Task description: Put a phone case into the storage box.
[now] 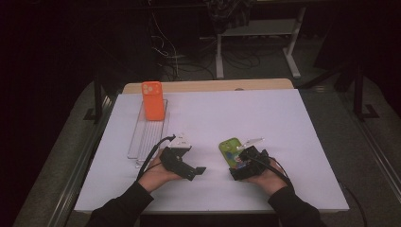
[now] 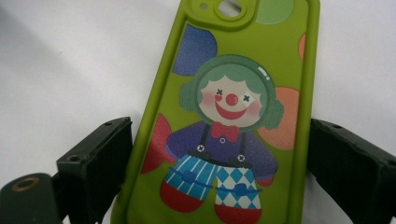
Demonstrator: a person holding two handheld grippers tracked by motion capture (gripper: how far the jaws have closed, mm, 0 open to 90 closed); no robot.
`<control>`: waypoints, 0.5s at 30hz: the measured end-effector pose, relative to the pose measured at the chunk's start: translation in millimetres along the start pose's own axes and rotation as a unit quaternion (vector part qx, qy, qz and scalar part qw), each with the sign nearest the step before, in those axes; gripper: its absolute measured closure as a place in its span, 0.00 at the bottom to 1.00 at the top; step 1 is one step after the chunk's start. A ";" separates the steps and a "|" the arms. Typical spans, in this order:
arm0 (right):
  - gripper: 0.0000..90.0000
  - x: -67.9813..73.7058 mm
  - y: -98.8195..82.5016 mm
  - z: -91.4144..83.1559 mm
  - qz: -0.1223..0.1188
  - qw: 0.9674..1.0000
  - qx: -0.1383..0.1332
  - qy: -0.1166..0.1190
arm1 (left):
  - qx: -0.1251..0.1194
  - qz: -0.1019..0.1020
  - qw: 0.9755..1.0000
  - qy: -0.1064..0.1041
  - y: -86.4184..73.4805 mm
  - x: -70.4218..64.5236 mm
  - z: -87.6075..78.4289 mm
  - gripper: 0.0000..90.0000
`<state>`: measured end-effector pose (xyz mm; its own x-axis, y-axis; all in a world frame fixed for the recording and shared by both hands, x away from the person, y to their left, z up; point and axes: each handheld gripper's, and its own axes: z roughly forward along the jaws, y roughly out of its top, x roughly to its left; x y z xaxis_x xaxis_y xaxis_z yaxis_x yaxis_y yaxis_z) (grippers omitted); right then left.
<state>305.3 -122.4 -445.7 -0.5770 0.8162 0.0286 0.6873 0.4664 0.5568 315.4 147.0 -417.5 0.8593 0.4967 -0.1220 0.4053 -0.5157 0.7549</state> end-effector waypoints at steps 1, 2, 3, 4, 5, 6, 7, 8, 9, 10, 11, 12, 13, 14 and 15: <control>0.09 0.7 0.2 0.2 0.002 1.000 0.001 -0.002 | 0.000 0.001 1.000 0.000 0.0 0.0 0.0 0.00; 0.09 0.7 0.1 0.3 0.002 1.000 0.001 -0.003 | 0.001 0.000 1.000 0.001 0.2 -0.2 -0.1 0.00; 0.09 0.7 0.0 0.2 0.003 1.000 0.000 -0.003 | 0.000 0.000 1.000 0.000 0.1 0.0 0.0 0.00; 0.09 0.5 -0.1 0.1 0.003 1.000 0.001 -0.003 | -0.001 0.000 1.000 0.000 0.1 -0.1 -0.1 0.00; 0.09 0.8 -0.1 0.1 0.004 1.000 0.001 -0.004 | -0.002 0.001 1.000 0.001 0.2 -0.1 -0.2 0.00; 0.10 1.1 -0.3 0.2 0.004 1.000 0.000 -0.006 | -0.002 0.001 1.000 0.001 0.2 -0.1 -0.2 0.00; 0.10 1.3 -0.6 0.2 0.005 1.000 -0.002 -0.006 | -0.002 0.000 1.000 0.001 0.1 -0.1 -0.1 0.00; 0.11 1.7 -0.7 0.0 0.008 1.000 -0.001 -0.006 | -0.001 -0.001 1.000 0.002 0.3 -0.4 0.0 0.00; 0.12 1.9 -0.6 -0.6 0.011 1.000 0.000 -0.006 | -0.001 0.000 1.000 0.002 0.3 -0.4 0.0 0.00; 0.14 2.0 -0.4 -0.9 0.012 1.000 0.001 -0.007 | -0.001 0.001 1.000 0.002 0.3 -0.3 -0.1 0.00; 0.15 1.9 -0.2 -1.2 0.014 1.000 0.001 -0.007 | 0.000 0.002 1.000 0.002 0.3 -0.3 -0.2 0.00; 0.16 1.7 0.1 -1.6 0.016 1.000 0.002 -0.008 | -0.001 0.002 1.000 0.001 0.3 -0.2 -0.1 0.00; 0.16 1.4 0.0 -1.6 0.017 1.000 0.002 -0.007 | 0.000 0.002 1.000 0.001 0.3 -0.2 -0.1 0.00; 0.16 1.2 0.1 -1.7 0.017 1.000 0.002 -0.006 | 0.000 0.002 1.000 0.001 0.3 -0.2 0.0 0.00; 0.16 1.2 0.1 -1.7 0.018 1.000 0.002 -0.006 | 0.000 0.002 1.000 0.001 0.3 -0.2 0.0 0.00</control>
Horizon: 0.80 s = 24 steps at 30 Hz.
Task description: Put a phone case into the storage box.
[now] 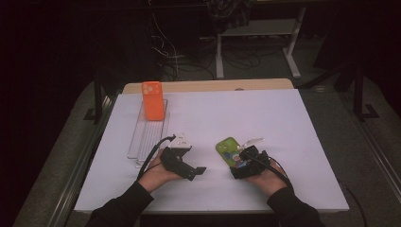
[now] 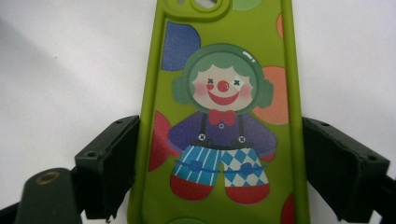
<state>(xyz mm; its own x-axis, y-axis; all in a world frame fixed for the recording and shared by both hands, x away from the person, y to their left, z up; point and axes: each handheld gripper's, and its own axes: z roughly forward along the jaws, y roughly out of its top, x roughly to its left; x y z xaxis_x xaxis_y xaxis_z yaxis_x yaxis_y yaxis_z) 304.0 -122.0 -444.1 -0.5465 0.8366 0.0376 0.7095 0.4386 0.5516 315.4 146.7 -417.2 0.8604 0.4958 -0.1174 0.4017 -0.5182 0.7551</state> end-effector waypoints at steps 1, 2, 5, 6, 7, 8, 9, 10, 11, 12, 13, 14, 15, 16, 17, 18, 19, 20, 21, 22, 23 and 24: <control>0.16 0.1 0.1 -0.1 0.001 1.000 0.000 0.000 | 0.000 0.000 1.000 0.000 0.0 -0.1 0.0 0.00; 0.17 -0.3 0.4 -0.1 0.001 1.000 0.001 0.000 | 0.000 0.000 1.000 0.000 0.1 -0.3 0.1 0.00; 0.17 -1.8 0.8 -0.4 -0.005 1.000 0.001 0.004 | -0.008 -0.007 1.000 -0.001 0.1 -1.3 0.5 0.00; 0.17 -2.5 0.7 -0.3 -0.006 1.000 -0.001 0.007 | -0.001 0.002 1.000 0.000 0.5 0.2 -0.8 0.00; 0.17 -3.5 0.9 -0.9 -0.009 1.000 0.001 0.008 | -0.004 -0.002 1.000 -0.001 0.7 0.0 -0.7 0.00; 0.17 -3.9 1.0 -1.0 -0.011 1.000 -0.001 0.010 | -0.004 0.002 1.000 -0.001 1.1 0.7 -1.1 0.00; 0.17 -4.9 1.1 -1.5 -0.015 1.000 0.001 0.013 | -0.003 0.002 1.000 -0.002 1.3 1.0 -1.4 0.00; 0.17 -5.8 1.2 -1.5 -0.013 1.000 -0.001 0.016 | -0.003 0.002 1.000 -0.003 1.6 1.1 -1.5 0.00; 0.17 -7.4 1.5 -1.9 -0.016 1.000 -0.003 0.021 | -0.003 0.003 1.000 -0.004 1.9 1.4 -1.6 0.00; 0.17 -8.9 1.7 -2.5 -0.019 1.000 -0.004 0.025 | -0.005 0.002 1.000 -0.004 2.1 1.2 -1.5 0.00; 0.17 -10.3 2.1 -3.0 -0.016 0.999 -0.007 0.029 | -0.006 0.002 1.000 -0.004 2.3 1.0 -1.3 0.00; 0.17 -11.2 2.2 -4.1 -0.010 0.999 -0.003 0.033 | -0.005 0.003 1.000 -0.004 2.7 0.8 -1.5 0.00; 0.17 -14.3 2.9 -4.9 -0.020 0.999 -0.011 0.034 | -0.004 0.005 1.000 -0.003 2.9 0.6 -1.8 0.00; 0.17 -14.9 3.2 -6.4 -0.016 0.999 -0.009 0.038 | -0.004 0.007 1.000 -0.004 3.1 0.9 -1.9 0.00; 0.17 -16.0 3.5 -8.0 -0.018 0.999 -0.012 0.042 | -0.004 0.008 1.000 -0.004 3.4 0.9 -2.2 0.00; 0.17 -17.7 3.9 -9.0 -0.025 0.999 -0.017 0.045 | -0.005 0.007 1.000 -0.005 4.1 0.8 -2.4 0.00; 0.17 -18.2 4.3 -10.8 -0.026 0.998 -0.016 0.048 | -0.006 0.007 1.000 -0.006 4.9 1.0 -2.6 0.00; 0.17 -19.5 4.9 -11.7 -0.032 0.998 -0.018 0.048 | -0.004 0.008 1.000 -0.006 5.7 1.0 -3.2 0.00; 0.17 -19.8 5.4 -13.1 -0.029 0.998 -0.012 0.051 | -0.005 0.007 1.000 -0.008 6.5 1.2 -3.5 0.00; 0.17 -21.1 6.2 -13.5 -0.040 0.998 -0.015 0.052 | -0.004 0.009 1.000 -0.009 7.2 1.6 -3.8 0.00; 0.17 -21.4 6.9 -14.0 -0.041 0.998 -0.016 0.052 | -0.004 0.009 1.000 -0.011 8.1 1.6 -3.9 0.00; 0.17 -22.5 7.8 -15.1 -0.044 0.997 -0.015 0.056 | -0.002 0.015 1.000 -0.012 9.8 2.3 -4.7 0.00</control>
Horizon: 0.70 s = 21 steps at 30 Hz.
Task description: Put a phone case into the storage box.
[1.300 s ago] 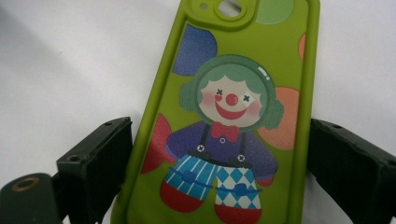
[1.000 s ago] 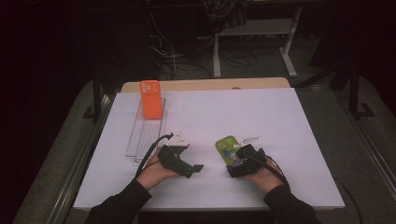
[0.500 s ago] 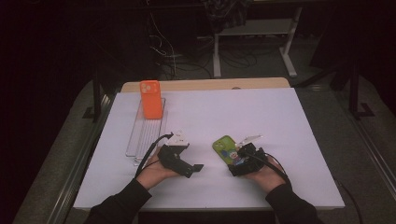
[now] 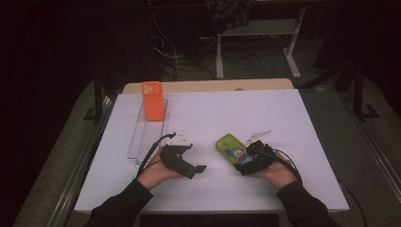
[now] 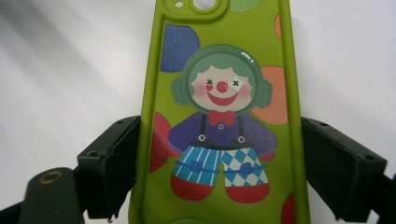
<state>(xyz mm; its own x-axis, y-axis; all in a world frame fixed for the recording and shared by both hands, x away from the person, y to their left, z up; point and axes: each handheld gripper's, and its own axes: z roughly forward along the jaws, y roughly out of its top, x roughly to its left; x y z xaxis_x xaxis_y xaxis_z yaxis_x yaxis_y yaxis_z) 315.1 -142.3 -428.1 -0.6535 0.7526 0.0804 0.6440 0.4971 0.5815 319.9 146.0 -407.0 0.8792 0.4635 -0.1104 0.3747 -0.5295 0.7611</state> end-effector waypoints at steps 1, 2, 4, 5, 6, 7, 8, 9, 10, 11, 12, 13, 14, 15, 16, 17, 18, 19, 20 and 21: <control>0.17 -0.5 1.2 -1.3 -0.006 1.000 -0.002 0.007 | -0.002 -0.001 1.000 -0.001 1.5 -0.2 -0.8 0.00; 0.17 -1.4 2.3 -2.8 -0.019 1.000 -0.004 0.010 | -0.003 0.006 1.000 -0.002 3.6 0.5 -2.2 0.00; 0.17 -2.6 5.2 -4.4 -0.040 0.999 -0.009 0.016 | -0.007 0.007 1.000 -0.004 7.6 1.2 -4.5 0.00; 0.17 -3.3 6.0 -5.1 -0.049 0.999 -0.010 0.019 | -0.008 0.009 1.000 -0.009 10.7 1.8 -5.8 0.00; 0.17 -4.1 7.6 -6.2 -0.052 0.998 -0.012 0.029 | -0.009 0.011 1.000 -0.009 13.2 2.2 -7.3 0.00; 0.17 -4.4 8.8 -7.0 -0.056 0.998 -0.008 0.031 | -0.009 0.016 1.000 -0.010 15.9 3.1 -8.8 0.00; 0.17 -5.7 10.0 -7.3 -0.070 0.997 -0.010 0.035 | -0.010 0.015 1.000 -0.014 18.4 3.8 -10.1 0.00; 0.17 -6.4 11.7 -8.5 -0.073 0.996 -0.009 0.042 | -0.009 0.021 1.000 -0.015 20.3 5.2 -11.3 0.00; 0.17 -7.5 12.6 -9.3 -0.079 0.996 -0.012 0.048 | -0.008 0.025 0.999 -0.018 23.0 6.5 -12.9 0.00; 0.17 -8.9 14.3 -10.6 -0.086 0.995 -0.014 0.055 | -0.007 0.034 0.999 -0.025 26.2 8.4 -14.4 0.00; 0.17 -10.3 16.6 -11.7 -0.094 0.994 -0.015 0.060 | -0.008 0.045 0.999 -0.028 28.7 10.0 -15.3 0.00; 0.17 -10.8 18.7 -12.9 -0.101 0.993 -0.015 0.063 | -0.007 0.055 0.998 -0.029 31.2 10.8 -16.2 0.00; 0.17 -11.7 20.7 -14.2 -0.104 0.992 -0.017 0.069 | -0.006 0.061 0.998 -0.029 33.8 11.0 -16.7 0.00; 0.17 -12.9 23.0 -15.3 -0.109 0.991 -0.019 0.076 | -0.004 0.070 0.997 -0.031 36.6 11.9 -17.2 0.00; 0.17 -13.7 25.2 -16.3 -0.116 0.990 -0.021 0.075 | -0.002 0.076 0.997 -0.034 39.4 12.3 -17.7 0.00; 0.17 -14.5 27.5 -17.2 -0.119 0.989 -0.018 0.080 | -0.001 0.084 0.996 -0.036 42.3 13.0 -18.2 0.00; 0.17 -16.9 29.3 -17.8 -0.134 0.988 -0.018 0.081 | 0.002 0.087 0.995 -0.039 44.6 13.4 -18.6 0.00; 0.17 -17.9 30.6 -18.2 -0.141 0.986 -0.018 0.082 | 0.001 0.088 0.995 -0.040 47.2 13.2 -18.7 0.00; 0.17 -18.3 32.1 -18.5 -0.149 0.985 -0.018 0.089 | -0.001 0.100 0.994 -0.042 50.3 14.3 -18.8 0.00; 0.17 -19.0 34.2 -18.6 -0.162 0.982 -0.017 0.095 | 0.000 0.107 0.993 -0.047 52.3 15.1 -19.2 0.00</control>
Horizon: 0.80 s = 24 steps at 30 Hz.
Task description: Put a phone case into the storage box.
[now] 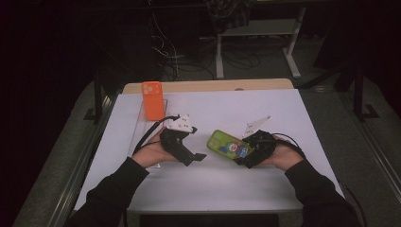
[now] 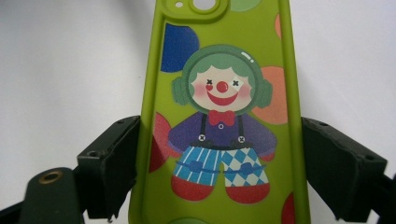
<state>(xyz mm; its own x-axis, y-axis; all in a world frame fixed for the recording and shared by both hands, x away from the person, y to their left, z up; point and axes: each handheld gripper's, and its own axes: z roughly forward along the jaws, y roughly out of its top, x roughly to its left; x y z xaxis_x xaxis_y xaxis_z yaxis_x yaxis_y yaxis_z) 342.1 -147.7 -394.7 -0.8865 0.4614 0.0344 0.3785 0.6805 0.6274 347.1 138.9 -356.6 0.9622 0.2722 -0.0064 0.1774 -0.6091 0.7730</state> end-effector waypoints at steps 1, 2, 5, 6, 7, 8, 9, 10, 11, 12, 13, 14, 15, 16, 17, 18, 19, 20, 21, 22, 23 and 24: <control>0.17 -0.1 1.6 -0.1 -0.004 1.000 0.001 0.005 | -0.004 0.001 1.000 -0.005 1.1 0.5 -0.1 0.00; 0.17 -0.6 2.6 -0.1 -0.010 1.000 0.001 0.012 | -0.006 0.010 1.000 -0.013 2.7 2.7 -0.7 0.00; 0.17 -1.5 6.7 1.5 -0.049 0.998 0.000 0.035 | -0.002 0.018 0.999 -0.030 5.2 5.5 0.9 0.00; 0.17 -0.8 8.1 2.1 -0.052 0.998 0.002 0.041 | 0.003 0.020 0.999 -0.034 5.9 5.7 1.3 0.00; 0.17 -0.5 9.1 2.9 -0.056 0.997 0.003 0.046 | 0.008 0.027 0.999 -0.040 6.9 5.8 2.1 0.00; 0.17 0.0 10.6 3.9 -0.063 0.997 0.003 0.053 | 0.015 0.032 0.998 -0.046 8.1 6.0 2.4 0.00; 0.17 1.2 12.2 4.9 -0.065 0.996 0.007 0.061 | 0.020 0.038 0.998 -0.053 9.5 6.1 2.7 0.00; 0.17 3.1 14.4 6.0 -0.071 0.996 0.009 0.062 | 0.022 0.041 0.997 -0.057 10.6 6.4 2.6 0.00; 0.17 3.3 16.1 6.6 -0.076 0.995 0.008 0.063 | 0.024 0.043 0.997 -0.064 12.2 6.2 3.0 0.00; 0.17 4.4 18.9 7.9 -0.081 0.995 0.006 0.066 | 0.025 0.045 0.997 -0.065 12.8 6.2 3.4 0.00; 0.17 4.7 20.0 8.1 -0.081 0.995 0.005 0.065 | 0.032 0.051 0.996 -0.066 14.1 6.7 3.8 0.00; 0.17 5.6 22.3 8.9 -0.085 0.994 0.006 0.074 | 0.038 0.055 0.995 -0.069 14.6 6.8 4.4 0.00; 0.17 7.1 24.1 9.8 -0.089 0.993 0.007 0.077 | 0.041 0.058 0.995 -0.072 14.6 6.7 5.2 0.00; 0.17 8.2 25.4 10.5 -0.093 0.993 0.008 0.078 | 0.045 0.058 0.994 -0.077 14.7 6.6 6.2 0.00; 0.17 10.4 27.2 11.8 -0.098 0.992 0.013 0.080 | 0.048 0.060 0.994 -0.080 14.4 6.7 7.1 0.00; 0.17 11.4 28.6 13.2 -0.102 0.991 0.013 0.082 | 0.050 0.064 0.993 -0.081 14.5 7.3 7.4 0.00; 0.17 12.1 29.5 14.0 -0.105 0.991 0.014 0.085 | 0.050 0.060 0.994 -0.083 13.8 6.9 8.3 0.00; 0.17 13.2 30.5 15.0 -0.106 0.990 0.015 0.087 | 0.053 0.063 0.993 -0.087 13.2 7.1 9.4 0.00; 0.17 14.1 31.8 16.1 -0.109 0.990 0.017 0.091 | 0.057 0.063 0.992 -0.089 12.5 6.8 10.4 0.00; 0.17 14.5 32.8 17.0 -0.113 0.989 0.017 0.094 | 0.061 0.064 0.992 -0.091 11.8 6.0 11.8 0.00; 0.17 15.4 33.8 17.3 -0.114 0.989 0.018 0.093 | 0.066 0.072 0.991 -0.093 11.6 6.0 13.4 0.00; 0.17 16.0 34.9 17.5 -0.115 0.988 0.020 0.098 | 0.067 0.071 0.991 -0.095 11.3 5.4 14.7 0.00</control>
<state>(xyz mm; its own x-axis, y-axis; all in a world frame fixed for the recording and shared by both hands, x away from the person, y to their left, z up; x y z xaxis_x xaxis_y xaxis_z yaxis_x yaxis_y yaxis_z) 345.7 -106.6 -385.8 -0.9834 0.1753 0.0461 0.1671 0.7782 0.6053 357.3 122.6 -357.2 0.9987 0.0388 -0.0336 0.0513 -0.7286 0.6830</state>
